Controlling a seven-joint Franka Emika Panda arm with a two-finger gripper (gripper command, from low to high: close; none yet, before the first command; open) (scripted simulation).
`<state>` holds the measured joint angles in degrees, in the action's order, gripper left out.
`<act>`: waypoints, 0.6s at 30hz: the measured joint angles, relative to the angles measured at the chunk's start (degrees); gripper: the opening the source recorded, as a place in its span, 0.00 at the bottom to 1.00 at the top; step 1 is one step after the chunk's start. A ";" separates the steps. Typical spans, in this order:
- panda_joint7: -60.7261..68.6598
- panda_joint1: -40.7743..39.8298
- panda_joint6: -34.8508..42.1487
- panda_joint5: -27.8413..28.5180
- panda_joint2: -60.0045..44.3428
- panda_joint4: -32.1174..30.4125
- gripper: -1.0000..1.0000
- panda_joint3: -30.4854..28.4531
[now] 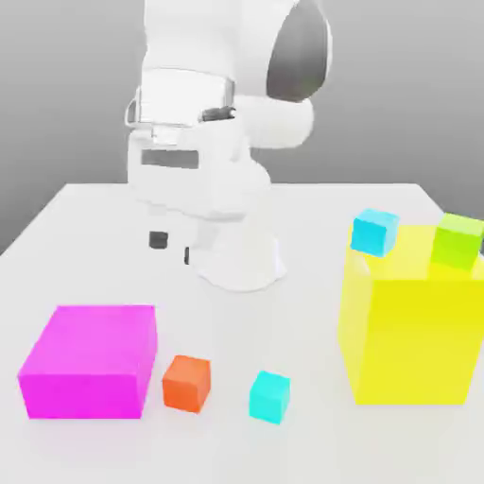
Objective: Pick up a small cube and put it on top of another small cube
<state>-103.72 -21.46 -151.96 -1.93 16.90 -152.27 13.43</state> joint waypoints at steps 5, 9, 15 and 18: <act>-12.91 -3.51 -4.27 0.56 -6.20 -4.33 0.50 1.78; -23.34 -5.62 -7.68 1.17 -11.18 -7.79 0.50 2.43; -36.62 -6.91 -14.34 5.30 -20.22 -10.58 0.50 1.00; -41.20 -3.16 -19.22 11.05 -26.34 -9.56 0.50 -4.03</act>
<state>-144.92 -24.62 -171.18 9.12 -9.44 -161.83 9.40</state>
